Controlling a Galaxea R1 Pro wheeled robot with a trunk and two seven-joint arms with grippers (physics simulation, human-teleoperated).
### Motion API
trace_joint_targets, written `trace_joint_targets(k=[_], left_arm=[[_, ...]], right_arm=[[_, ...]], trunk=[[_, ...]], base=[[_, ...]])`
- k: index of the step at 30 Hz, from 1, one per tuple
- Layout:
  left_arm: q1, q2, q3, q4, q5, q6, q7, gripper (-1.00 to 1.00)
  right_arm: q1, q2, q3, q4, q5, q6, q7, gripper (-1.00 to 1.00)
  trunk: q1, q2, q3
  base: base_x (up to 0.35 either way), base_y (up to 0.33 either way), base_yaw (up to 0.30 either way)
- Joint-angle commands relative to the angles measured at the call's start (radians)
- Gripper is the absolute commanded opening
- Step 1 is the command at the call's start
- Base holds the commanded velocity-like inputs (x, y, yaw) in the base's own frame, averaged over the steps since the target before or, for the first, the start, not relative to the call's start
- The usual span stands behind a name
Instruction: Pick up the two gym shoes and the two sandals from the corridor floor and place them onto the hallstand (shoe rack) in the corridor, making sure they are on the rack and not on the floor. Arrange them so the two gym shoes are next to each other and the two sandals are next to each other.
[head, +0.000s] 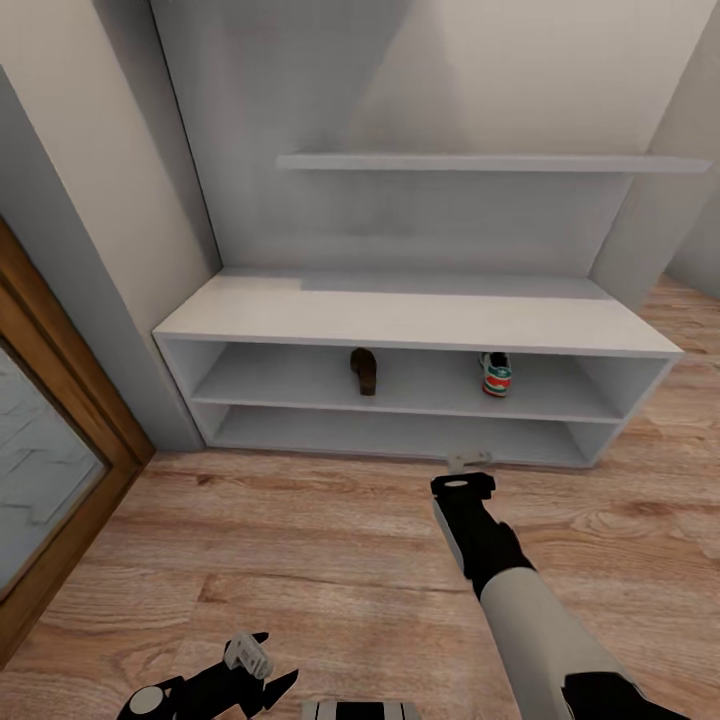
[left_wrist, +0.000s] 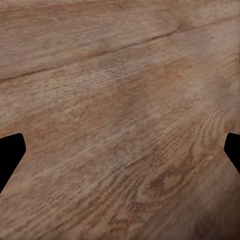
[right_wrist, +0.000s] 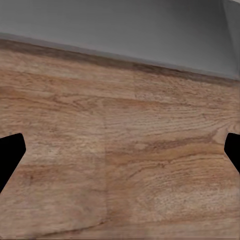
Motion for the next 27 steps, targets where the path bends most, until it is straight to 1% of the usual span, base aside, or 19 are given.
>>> trace_joint_targets(k=[1, 9, 12, 15, 16, 20, 21, 22, 27], left_arm=[[-0.001, -0.001, 0.007, -0.001, -0.01, -0.005, -0.005, 1.0], [-0.001, 0.003, 0.01, 0.0, -0.01, -0.006, -0.002, 1.0], [-0.001, 0.004, 0.012, 0.0, -0.009, -0.006, 0.005, 1.0], [-0.001, 0.005, 0.022, 0.001, -0.004, -0.007, 0.019, 1.0], [-0.001, 0.005, 0.028, 0.001, -0.001, -0.007, 0.026, 1.0], [0.0, 0.006, 0.057, 0.001, 0.012, -0.008, 0.061, 1.0], [0.0, 0.006, 0.057, 0.001, 0.012, -0.008, 0.061, 1.0], [0.001, 0.006, 0.074, 0.001, 0.017, -0.008, 0.078, 1.0], [0.005, 0.007, 0.122, 0.002, 0.022, -0.009, 0.117, 1.0]], right_arm=[[0.0, 0.001, -0.003, 0.006, 0.009, 0.007, 0.002, 1.0], [0.004, 0.001, -0.005, 0.064, 0.01, -0.011, 0.003, 1.0], [0.021, 0.001, -0.005, 0.089, 0.011, -0.049, 0.004, 1.0], [0.049, 0.001, -0.005, 0.115, 0.01, -0.122, 0.006, 1.0], [0.058, -0.006, -0.004, 0.124, 0.01, -0.153, 0.007, 1.0], [0.095, -0.055, -0.004, 0.172, 0.01, -0.283, 0.008, 1.0], [0.095, -0.055, -0.004, 0.172, 0.01, -0.283, 0.008, 1.0], [0.111, -0.08, -0.005, 0.208, 0.01, -0.344, 0.008, 1.0], [0.143, -0.142, -0.005, 0.322, 0.008, -0.479, 0.015, 1.0]], trunk=[[0.0, 0.0, -0.001], [0.0, 0.0, -0.001], [0.0, 0.0, -0.001], [0.0, 0.0, -0.001], [0.0, 0.0, -0.001], [0.0, 0.0, -0.001], [0.0, 0.0, -0.001], [0.0, 0.0, -0.001], [0.0, 0.0, -0.001]], base=[[-0.006, -0.003, 0.0], [-0.003, -0.001, 0.0], [0.0, 0.0, 0.0], [0.0, 0.0, 0.0], [0.0, 0.0, 0.0], [0.0, 0.0, 0.0], [0.0, 0.0, 0.0], [0.0, 0.0, 0.0], [0.0, 0.0, 0.0]])
